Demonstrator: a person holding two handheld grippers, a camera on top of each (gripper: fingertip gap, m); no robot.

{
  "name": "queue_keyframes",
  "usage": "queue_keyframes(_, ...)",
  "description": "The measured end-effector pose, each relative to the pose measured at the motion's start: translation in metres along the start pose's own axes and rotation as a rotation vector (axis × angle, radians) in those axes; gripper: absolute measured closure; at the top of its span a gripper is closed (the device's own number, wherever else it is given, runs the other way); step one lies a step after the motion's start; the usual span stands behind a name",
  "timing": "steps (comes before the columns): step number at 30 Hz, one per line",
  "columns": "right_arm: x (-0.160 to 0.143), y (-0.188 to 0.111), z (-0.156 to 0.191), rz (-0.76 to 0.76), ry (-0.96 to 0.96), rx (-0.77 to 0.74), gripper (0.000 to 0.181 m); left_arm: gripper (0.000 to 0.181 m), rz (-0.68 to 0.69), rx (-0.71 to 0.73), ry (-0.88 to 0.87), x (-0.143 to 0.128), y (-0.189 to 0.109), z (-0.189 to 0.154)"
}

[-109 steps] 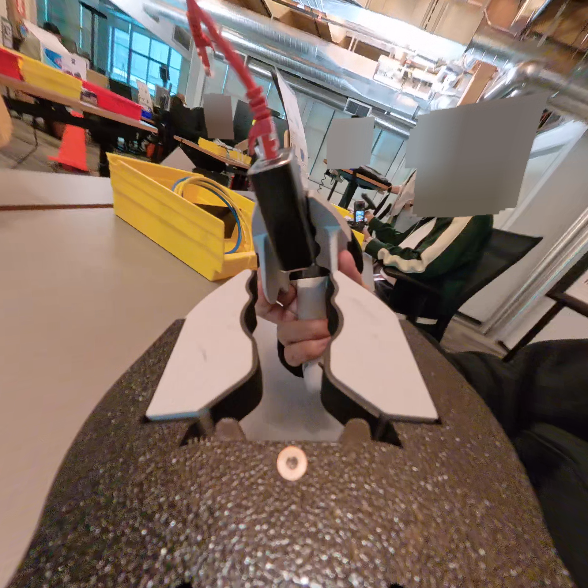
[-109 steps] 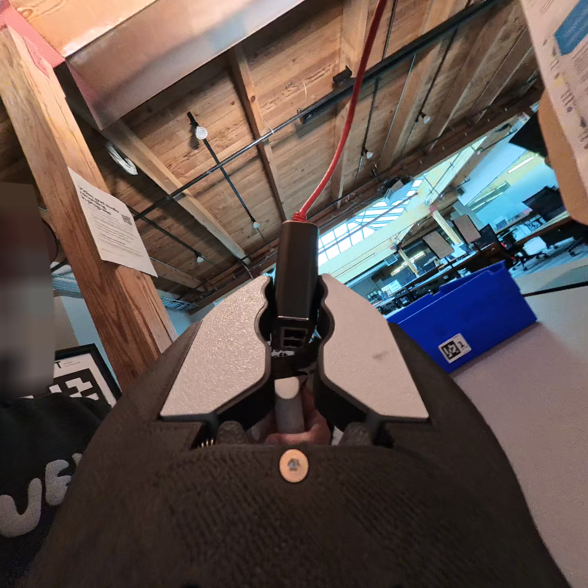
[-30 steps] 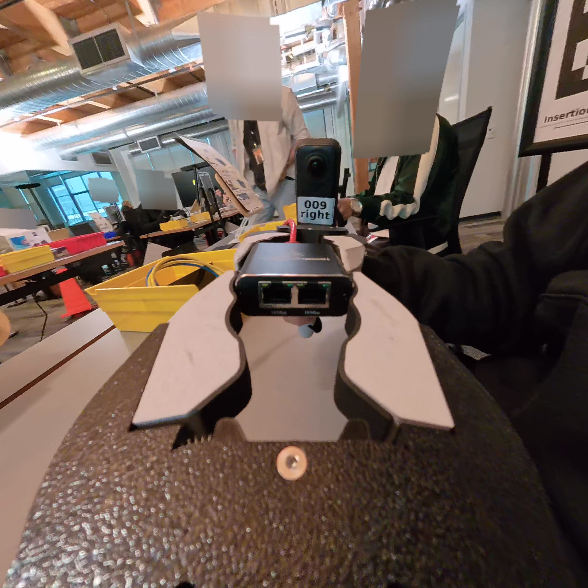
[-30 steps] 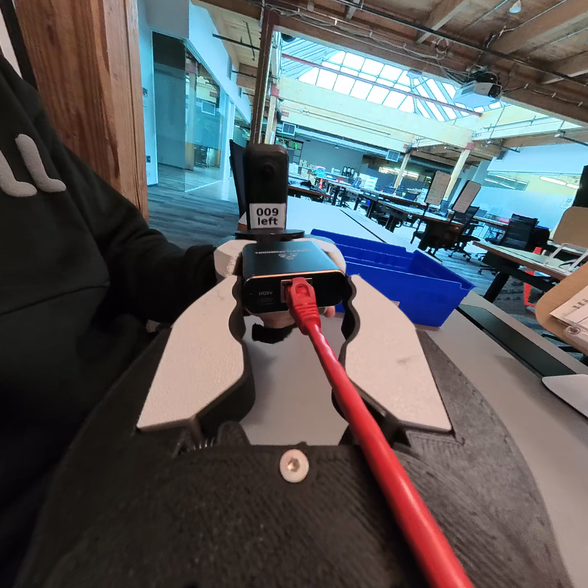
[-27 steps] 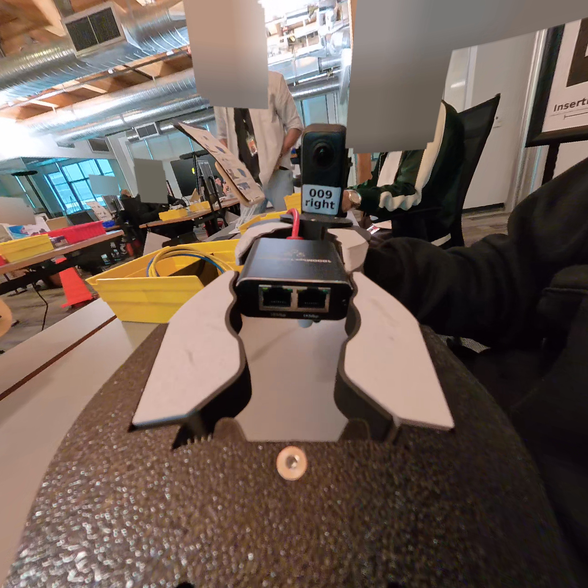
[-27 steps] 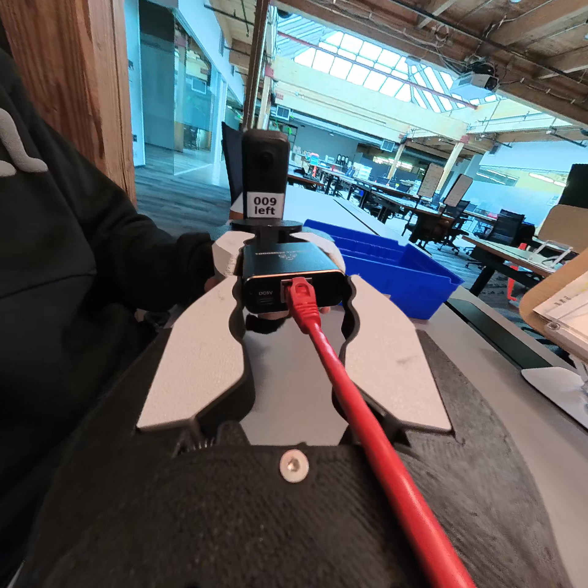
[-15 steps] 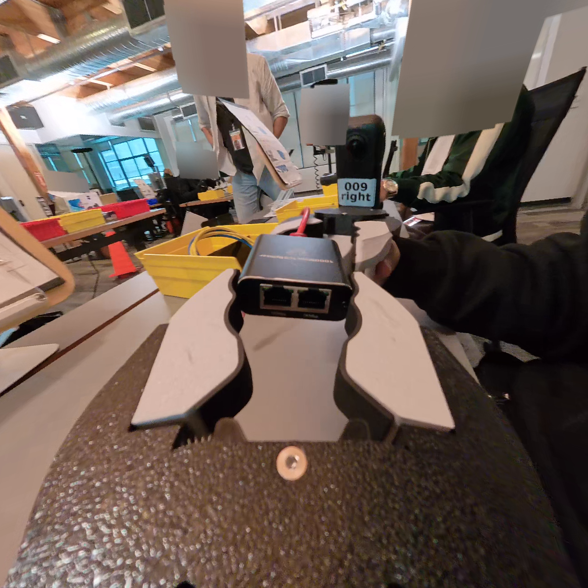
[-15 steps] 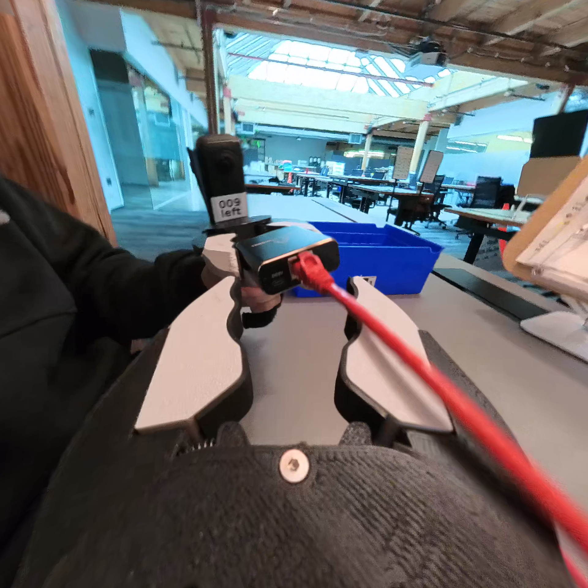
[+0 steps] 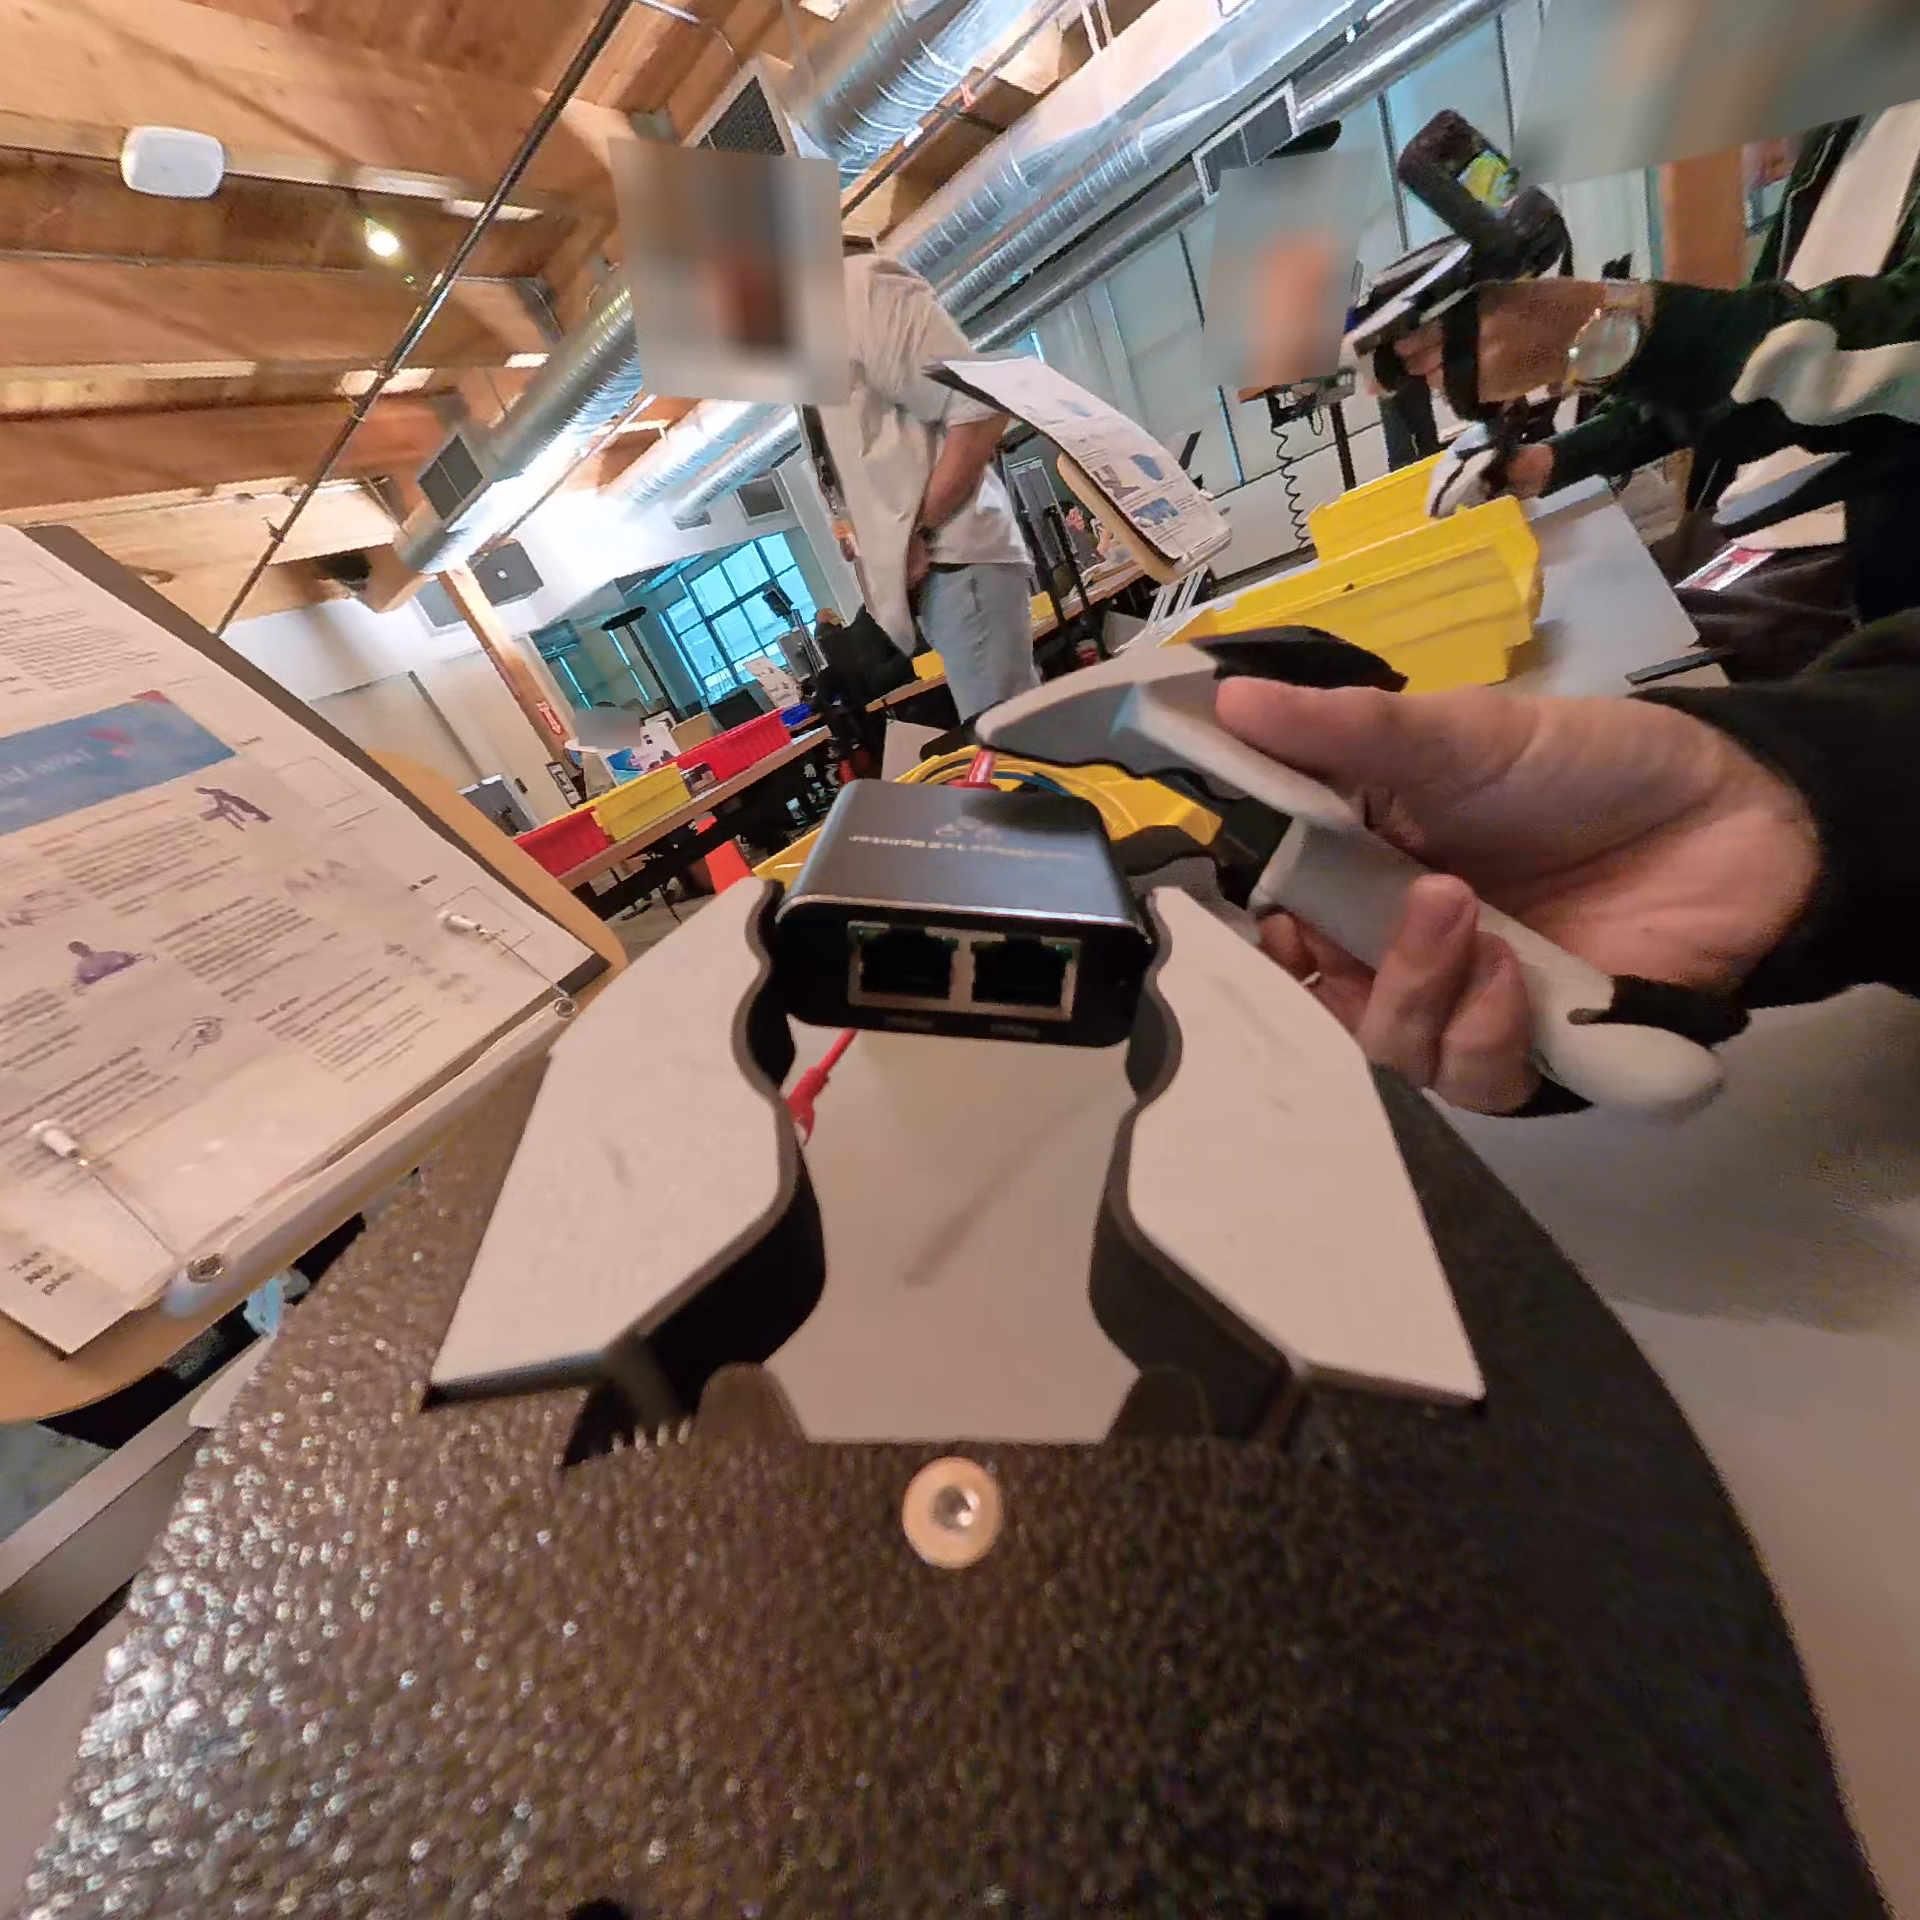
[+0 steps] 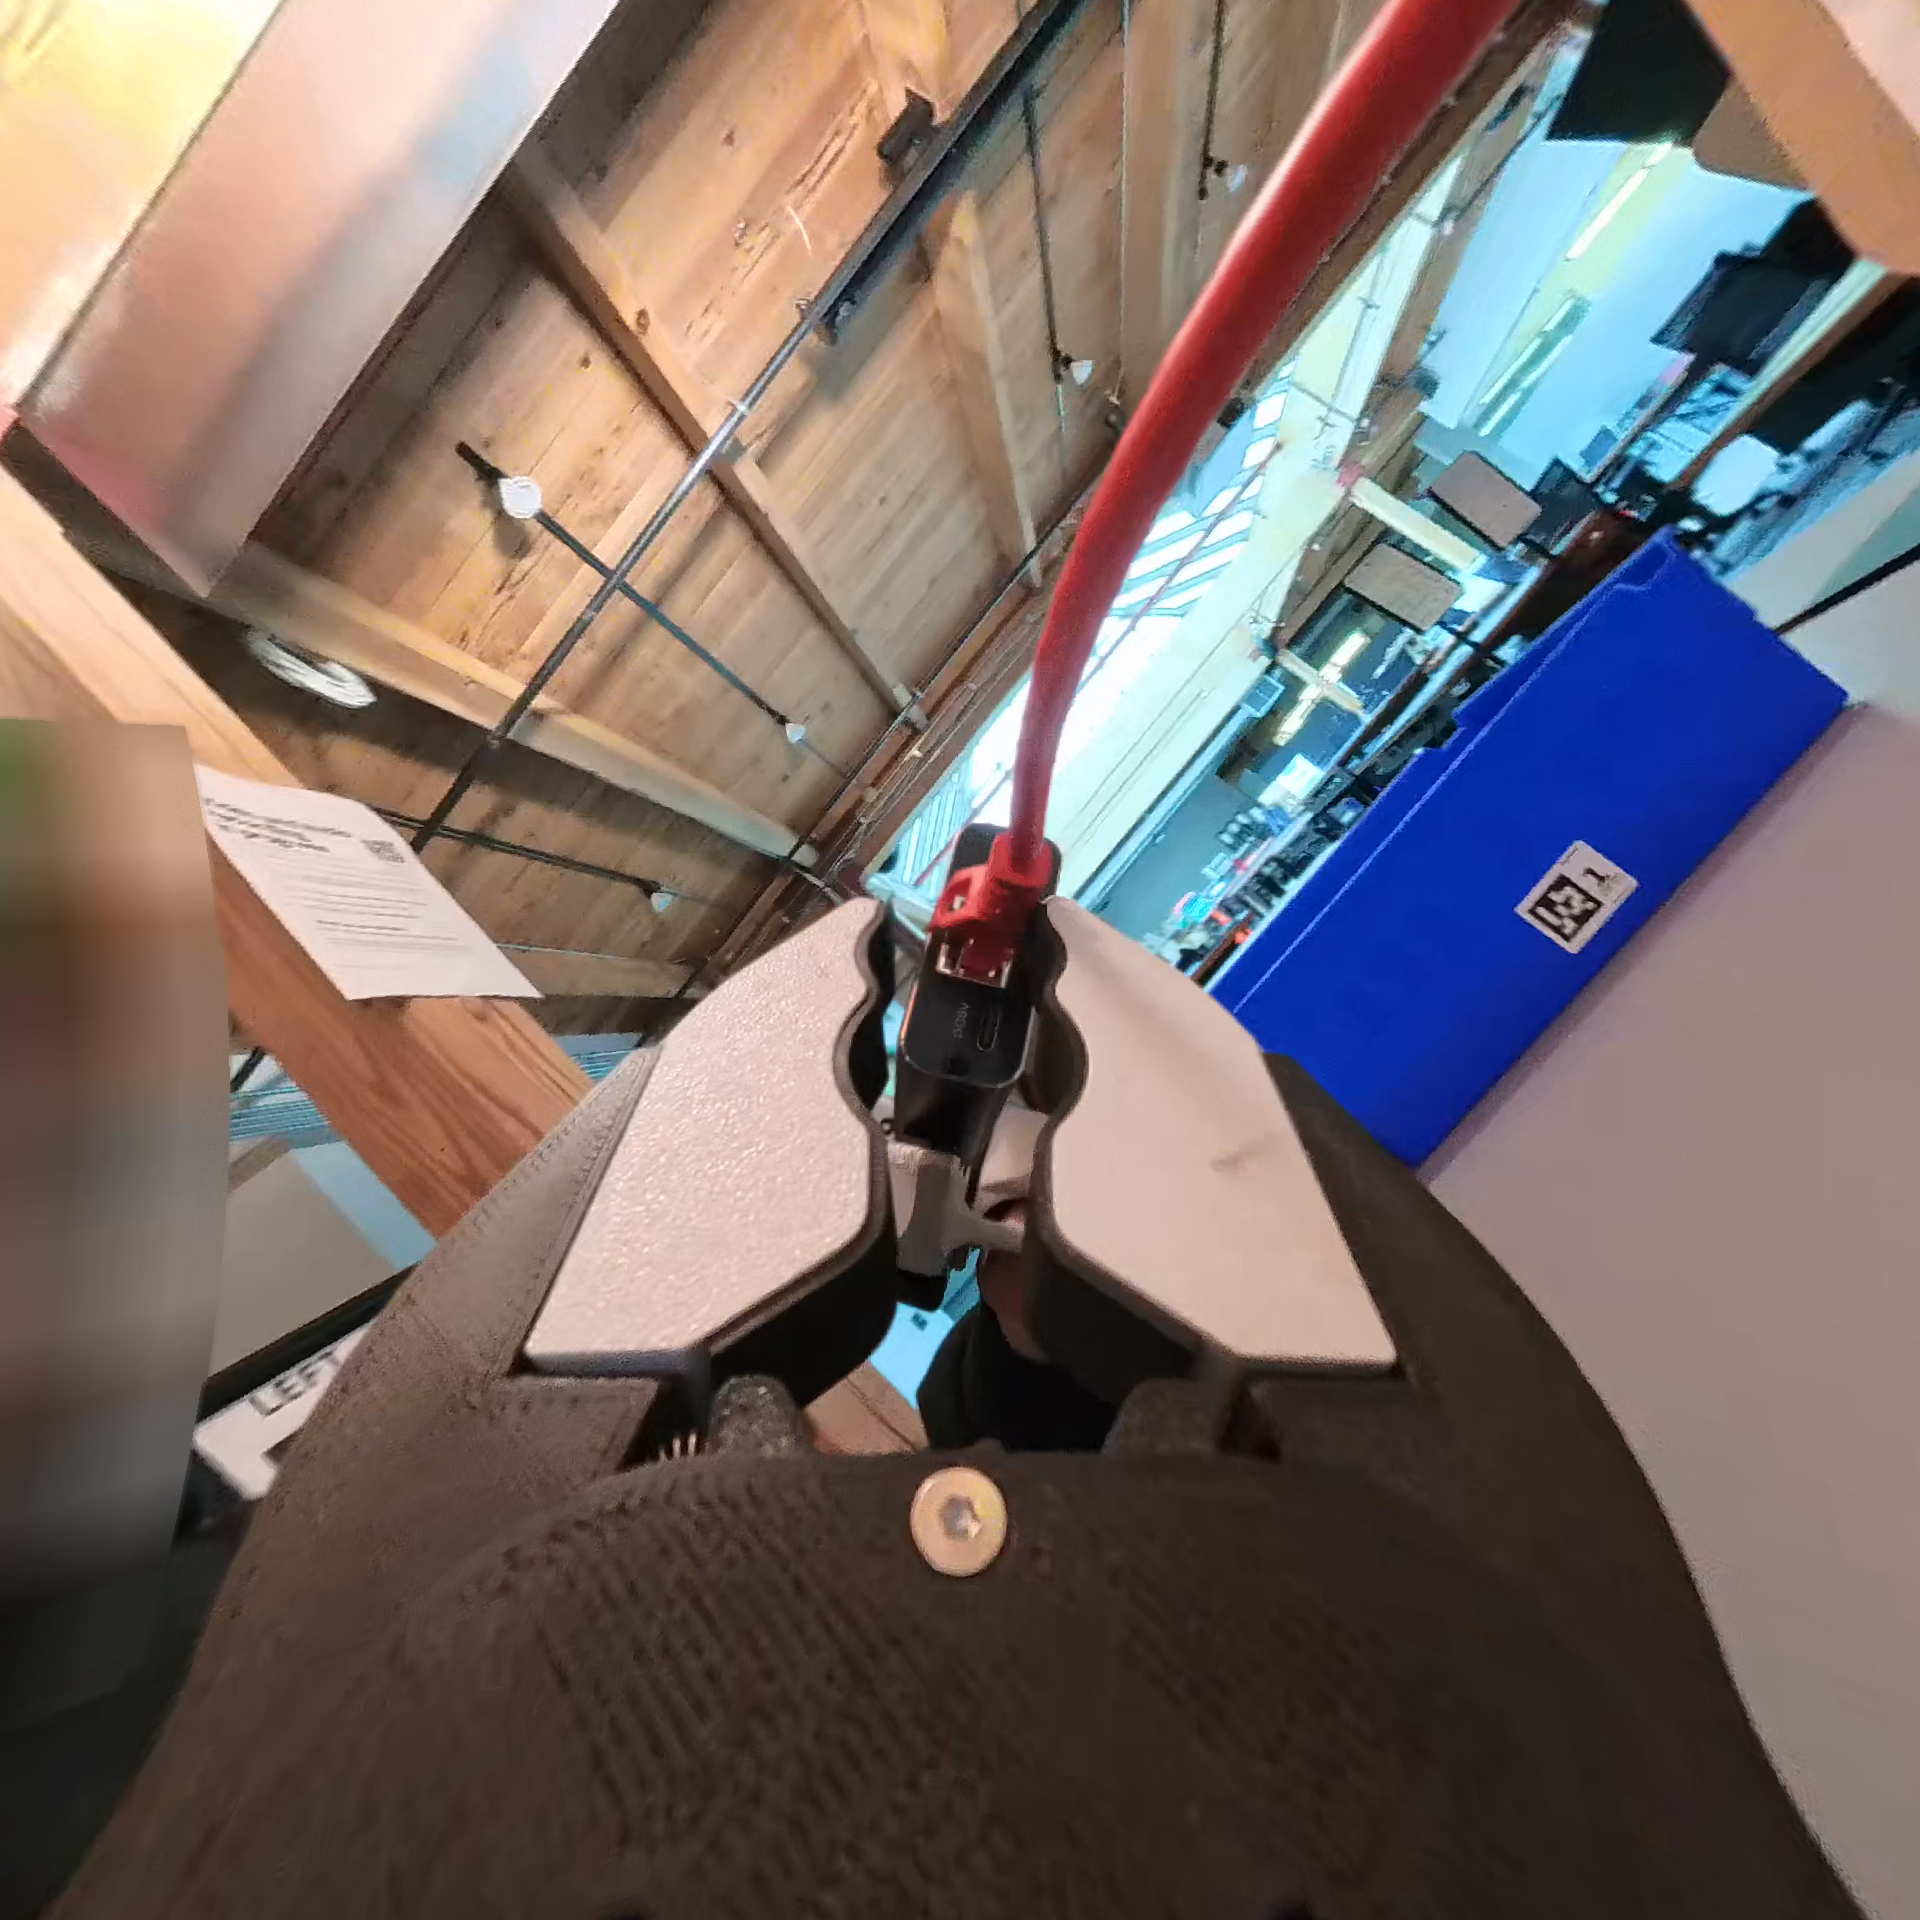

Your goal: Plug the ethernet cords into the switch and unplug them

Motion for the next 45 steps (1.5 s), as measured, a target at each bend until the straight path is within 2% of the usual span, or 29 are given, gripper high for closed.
queue_keyframes(9,0.001,-0.004,-0.004,-0.145,0.059,-0.065,0.167,0.119,0.011,0.024,0.017,-0.001,0.005,-0.004)
queue_keyframes(19,0.0,-0.008,-0.006,-0.179,0.098,-0.044,0.169,0.119,0.021,0.061,0.021,-0.004,0.007,-0.007)
queue_keyframes(24,0.002,-0.011,-0.007,-0.119,-0.038,-0.094,0.17,0.119,0.033,0.052,0.026,-0.012,0.009,-0.011)
queue_keyframes(29,0.003,-0.012,-0.005,-0.085,-0.201,-0.082,0.17,0.119,0.019,0.066,0.028,-0.012,0.011,-0.013)
queue_keyframes(35,0.006,-0.01,-0.002,-0.035,-0.275,-0.107,0.169,0.119,-0.025,0.082,-0.029,-0.012,0.011,-0.013)
queue_keyframes(38,0.007,-0.01,-0.002,-0.026,-0.31,-0.11,0.173,0.119,-0.006,0.098,0.004,-0.014,0.011,-0.014)
queue_keyframes(42,0.029,-0.02,0.01,-0.086,-0.342,-0.104,0.17,0.119,0.03,0.116,0.084,-0.015,0.011,-0.016)
queue_keyframes(45,0.049,-0.033,0.026,-0.067,-0.516,-0.205,0.17,0.119,-0.002,0.121,0.01,-0.015,0.01,-0.014)
Point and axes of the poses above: each gripper's, where its closed fingertips meet, y out along the fingers, x out of its top, z = x × y across the jaws, the point moved 5 cm from there along -y, back along the fingers, and after that the axes turned 15 degrees about y, right-handed, at the moved point
